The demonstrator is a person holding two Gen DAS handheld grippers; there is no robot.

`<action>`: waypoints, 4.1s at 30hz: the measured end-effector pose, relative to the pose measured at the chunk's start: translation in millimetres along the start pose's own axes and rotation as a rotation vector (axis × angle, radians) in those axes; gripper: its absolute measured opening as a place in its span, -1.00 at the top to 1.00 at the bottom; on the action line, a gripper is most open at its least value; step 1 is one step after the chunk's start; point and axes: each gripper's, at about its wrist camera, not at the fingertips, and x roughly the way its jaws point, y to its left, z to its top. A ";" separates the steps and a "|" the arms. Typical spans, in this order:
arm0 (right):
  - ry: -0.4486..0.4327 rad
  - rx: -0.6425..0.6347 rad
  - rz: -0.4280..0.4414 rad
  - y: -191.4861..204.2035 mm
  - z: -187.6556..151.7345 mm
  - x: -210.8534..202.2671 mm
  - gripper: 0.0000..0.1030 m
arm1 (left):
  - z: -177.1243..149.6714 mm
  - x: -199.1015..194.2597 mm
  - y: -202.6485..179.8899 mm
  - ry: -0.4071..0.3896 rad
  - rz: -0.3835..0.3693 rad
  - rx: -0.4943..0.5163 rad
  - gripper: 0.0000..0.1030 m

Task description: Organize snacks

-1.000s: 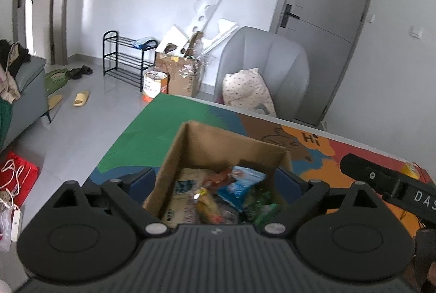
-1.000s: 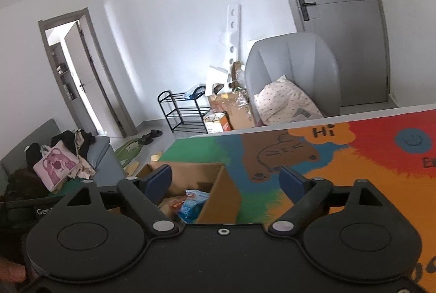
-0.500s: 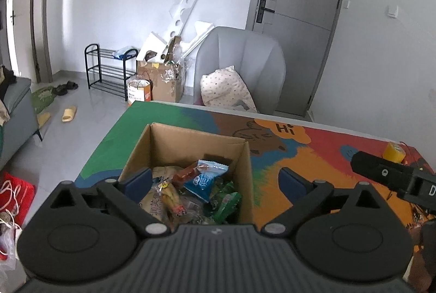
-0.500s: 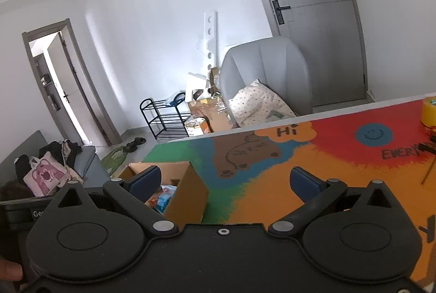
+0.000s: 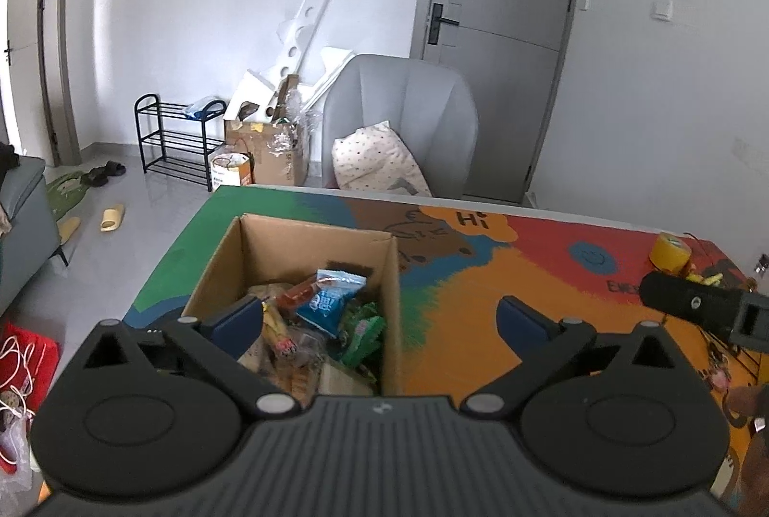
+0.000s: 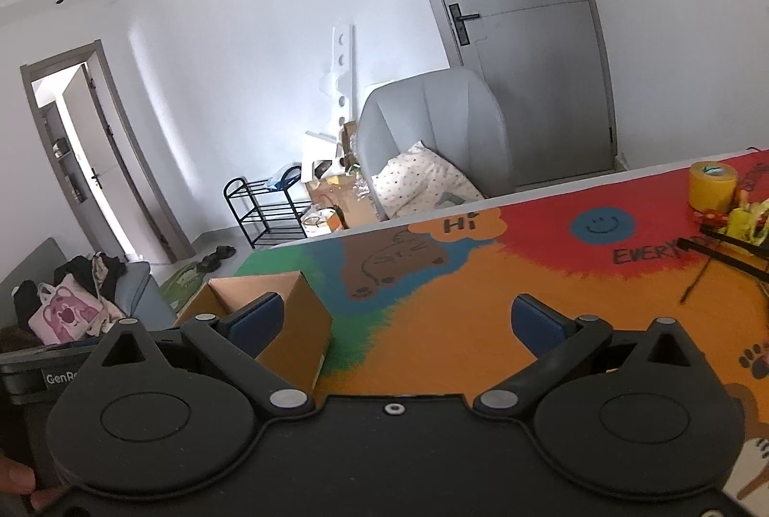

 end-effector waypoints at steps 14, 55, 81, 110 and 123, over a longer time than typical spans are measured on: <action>0.034 -0.018 0.014 -1.8 -10.3 -40.8 -1.00 | -13.2 -38.1 -10.7 0.002 -0.005 0.062 -0.99; 0.073 -0.105 -0.043 9.5 -31.3 -97.8 -1.00 | -42.3 -108.0 9.4 -0.043 -0.056 0.070 -0.99; 0.074 -0.109 -0.036 7.7 -30.4 -98.5 -1.00 | -43.9 -102.3 5.4 -0.020 -0.068 0.080 -1.00; 0.084 -0.117 -0.031 9.6 -32.5 -96.8 -1.00 | -46.9 -99.4 7.1 -0.012 -0.068 0.076 -1.00; 0.093 -0.117 -0.026 10.0 -33.4 -94.9 -1.00 | -49.2 -97.0 7.4 -0.007 -0.066 0.077 -1.00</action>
